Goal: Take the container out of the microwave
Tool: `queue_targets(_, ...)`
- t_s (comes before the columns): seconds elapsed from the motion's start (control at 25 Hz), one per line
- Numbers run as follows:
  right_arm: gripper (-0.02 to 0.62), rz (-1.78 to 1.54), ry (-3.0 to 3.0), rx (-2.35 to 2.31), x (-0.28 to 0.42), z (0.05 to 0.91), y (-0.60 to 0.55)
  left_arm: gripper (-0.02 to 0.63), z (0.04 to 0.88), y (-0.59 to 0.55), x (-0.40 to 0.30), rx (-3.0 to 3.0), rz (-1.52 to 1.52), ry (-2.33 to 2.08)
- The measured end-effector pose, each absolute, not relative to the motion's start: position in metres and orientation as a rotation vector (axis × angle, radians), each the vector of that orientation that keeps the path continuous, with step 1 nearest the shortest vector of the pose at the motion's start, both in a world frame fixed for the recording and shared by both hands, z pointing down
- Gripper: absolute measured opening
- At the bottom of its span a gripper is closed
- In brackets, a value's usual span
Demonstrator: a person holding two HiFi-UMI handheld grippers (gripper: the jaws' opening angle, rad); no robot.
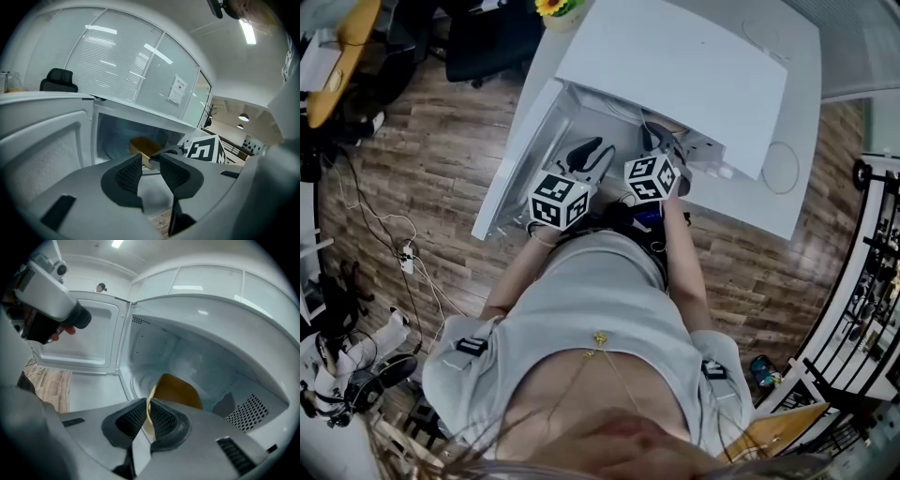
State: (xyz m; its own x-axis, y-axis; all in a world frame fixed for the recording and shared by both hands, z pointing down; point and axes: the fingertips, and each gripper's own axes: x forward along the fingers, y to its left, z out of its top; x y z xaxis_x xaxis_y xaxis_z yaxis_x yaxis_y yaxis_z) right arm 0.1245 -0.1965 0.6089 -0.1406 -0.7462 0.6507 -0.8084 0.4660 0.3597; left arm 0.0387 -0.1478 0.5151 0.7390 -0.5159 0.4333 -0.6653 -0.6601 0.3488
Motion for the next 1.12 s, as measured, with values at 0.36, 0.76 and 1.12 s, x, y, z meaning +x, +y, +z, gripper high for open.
queue_targets(0.36,0.035,0.031,-1.927,1.205,0.118,0.61,-0.184,0.124,0.515,-0.138,0.037,2.431,0.404,-0.959)
queue_targets(0.76,0.035,-0.021,-1.952,1.14,0.119,0.608,-0.168,0.124,0.514,-0.124,0.035,2.392,0.373,-1.044)
queue_targets(1.12,0.035,-0.029,-1.998,1.103,0.118,0.603,-0.154,0.124,0.514,-0.113,0.033,2.375,0.346,-1.099)
